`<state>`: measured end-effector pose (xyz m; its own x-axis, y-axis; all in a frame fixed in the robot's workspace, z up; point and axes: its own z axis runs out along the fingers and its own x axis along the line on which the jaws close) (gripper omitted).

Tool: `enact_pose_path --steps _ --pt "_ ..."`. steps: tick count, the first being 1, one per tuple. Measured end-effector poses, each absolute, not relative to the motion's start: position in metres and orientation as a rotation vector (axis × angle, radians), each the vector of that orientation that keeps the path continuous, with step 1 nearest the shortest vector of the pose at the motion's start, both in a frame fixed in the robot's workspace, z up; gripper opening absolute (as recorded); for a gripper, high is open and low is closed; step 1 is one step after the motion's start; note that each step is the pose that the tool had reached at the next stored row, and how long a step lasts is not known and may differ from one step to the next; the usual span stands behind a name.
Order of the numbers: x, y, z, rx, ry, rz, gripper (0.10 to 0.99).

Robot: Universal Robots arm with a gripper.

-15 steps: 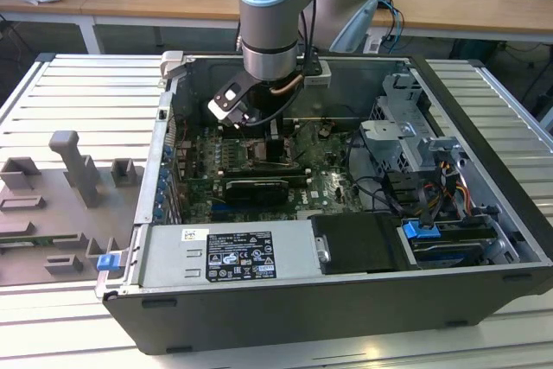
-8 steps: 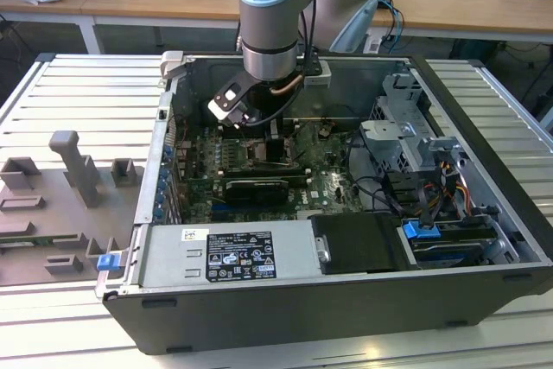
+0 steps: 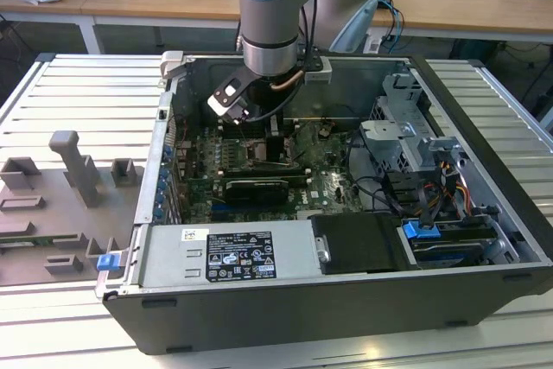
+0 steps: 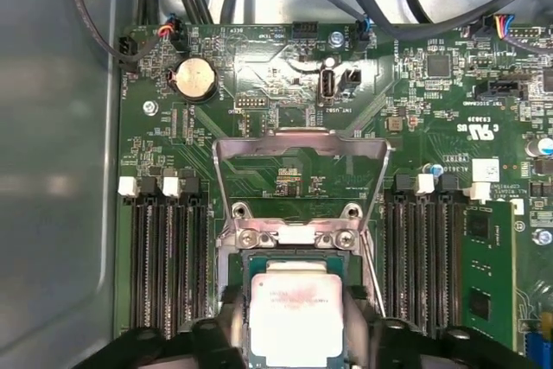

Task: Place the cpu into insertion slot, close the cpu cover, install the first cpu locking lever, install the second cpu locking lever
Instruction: 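Place the cpu into insertion slot, then close the cpu cover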

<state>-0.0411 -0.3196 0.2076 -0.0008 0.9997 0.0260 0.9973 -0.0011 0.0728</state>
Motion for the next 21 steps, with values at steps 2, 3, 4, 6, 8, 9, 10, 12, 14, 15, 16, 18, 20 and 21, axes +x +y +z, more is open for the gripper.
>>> enact_pose_path --steps 2,3,4,6,8,9,10,12,14,15,16,18,20,21 --pt "-0.0409 -0.3196 0.2104 2.199 2.198 0.105 0.412" --pt "-0.0407 -0.3195 0.2111 2.200 2.199 0.103 0.349" --pt "-0.0407 -0.3195 0.2117 2.201 2.200 0.102 0.227" --pt "-0.0406 -0.3196 0.2126 2.201 2.200 0.101 0.106" --pt "-0.0406 -0.3196 0.2132 2.201 2.200 0.101 0.106" --pt "-0.0406 -0.3195 0.2135 2.201 2.200 0.100 0.106" --pt "-0.0406 -0.3195 0.2136 2.201 2.200 0.101 0.106" --pt "-0.0406 -0.3196 0.2140 2.201 2.200 0.100 0.106" --pt "-0.0406 -0.3195 0.2143 2.201 2.200 0.101 0.106" --pt "-0.0406 -0.3195 0.2144 2.201 2.200 0.101 0.106" --pt "-0.0406 -0.3196 0.2145 2.201 2.200 0.101 0.106" --pt "-0.0406 -0.3195 0.2146 2.201 2.200 0.100 0.106" --pt "-0.0406 -0.3196 0.2152 2.201 2.200 0.100 0.106" --pt "-0.0406 -0.3196 0.2157 2.201 2.200 0.100 0.106"
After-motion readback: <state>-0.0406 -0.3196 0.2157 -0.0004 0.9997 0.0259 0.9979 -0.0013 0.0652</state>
